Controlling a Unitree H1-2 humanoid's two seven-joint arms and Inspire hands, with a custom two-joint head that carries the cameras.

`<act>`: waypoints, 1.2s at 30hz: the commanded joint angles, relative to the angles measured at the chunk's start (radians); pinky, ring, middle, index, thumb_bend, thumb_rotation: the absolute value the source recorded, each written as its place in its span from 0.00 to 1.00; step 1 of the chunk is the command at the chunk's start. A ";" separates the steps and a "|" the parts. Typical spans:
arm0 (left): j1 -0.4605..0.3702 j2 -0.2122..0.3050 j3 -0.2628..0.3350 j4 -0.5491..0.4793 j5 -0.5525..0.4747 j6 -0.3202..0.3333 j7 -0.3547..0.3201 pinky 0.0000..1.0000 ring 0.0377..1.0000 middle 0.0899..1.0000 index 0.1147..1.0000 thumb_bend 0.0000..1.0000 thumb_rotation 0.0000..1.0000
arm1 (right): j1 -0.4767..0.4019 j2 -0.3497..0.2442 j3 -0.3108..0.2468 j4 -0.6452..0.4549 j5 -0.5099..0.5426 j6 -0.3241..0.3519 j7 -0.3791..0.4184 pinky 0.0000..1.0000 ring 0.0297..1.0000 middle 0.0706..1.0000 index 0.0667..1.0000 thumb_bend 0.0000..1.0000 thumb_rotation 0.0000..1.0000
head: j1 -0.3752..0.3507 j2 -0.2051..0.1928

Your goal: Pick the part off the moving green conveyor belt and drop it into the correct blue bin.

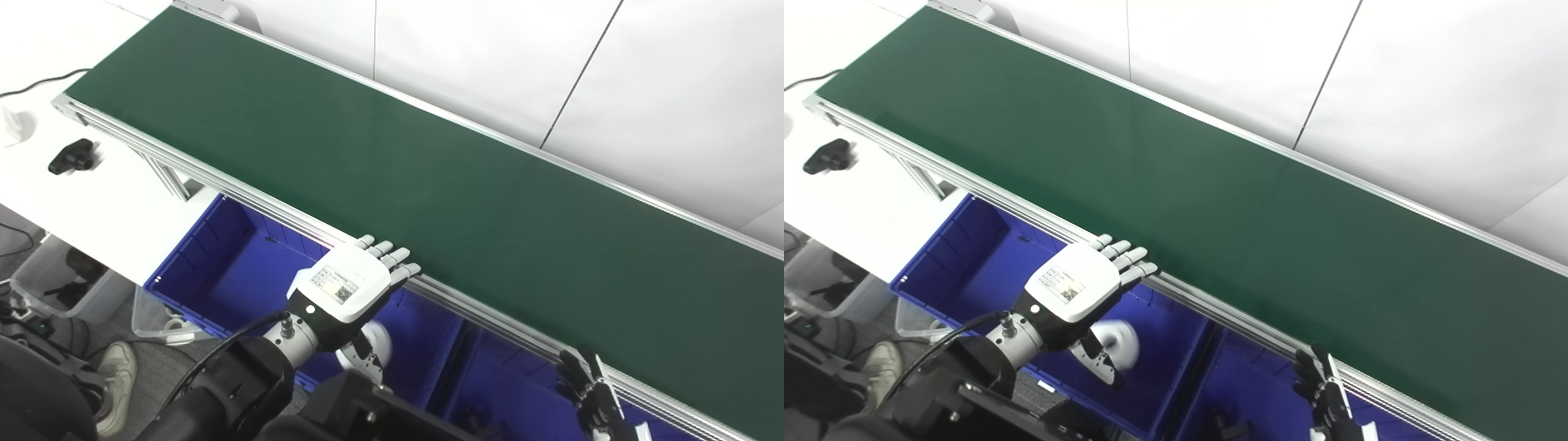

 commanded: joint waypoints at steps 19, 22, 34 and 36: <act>-0.007 -0.259 0.197 0.124 -1.599 0.304 -0.028 1.00 0.99 0.96 0.88 0.89 0.56 | 0.009 0.169 0.126 -0.023 -0.194 0.012 -0.058 0.86 0.90 0.90 0.95 0.85 1.00 | -0.497 0.035; -0.020 -0.189 0.213 0.181 -1.570 0.269 -0.059 1.00 1.00 0.97 0.90 0.85 0.55 | 0.008 0.209 0.156 -0.024 -0.229 0.040 -0.070 0.89 0.91 0.91 0.95 0.86 1.00 | -0.585 0.037; -0.081 0.045 0.115 0.271 -1.348 0.077 -0.080 0.99 0.97 0.93 0.87 0.78 0.58 | -0.020 0.300 0.223 0.019 -0.329 0.070 -0.126 0.86 0.90 0.91 0.96 0.87 1.00 | -0.810 0.042; -0.084 0.052 0.109 0.287 -1.345 0.056 -0.077 0.98 0.96 0.93 0.87 0.78 0.58 | -0.023 0.302 0.229 0.019 -0.345 0.078 -0.134 0.84 0.89 0.91 0.96 0.87 1.00 | -0.814 0.041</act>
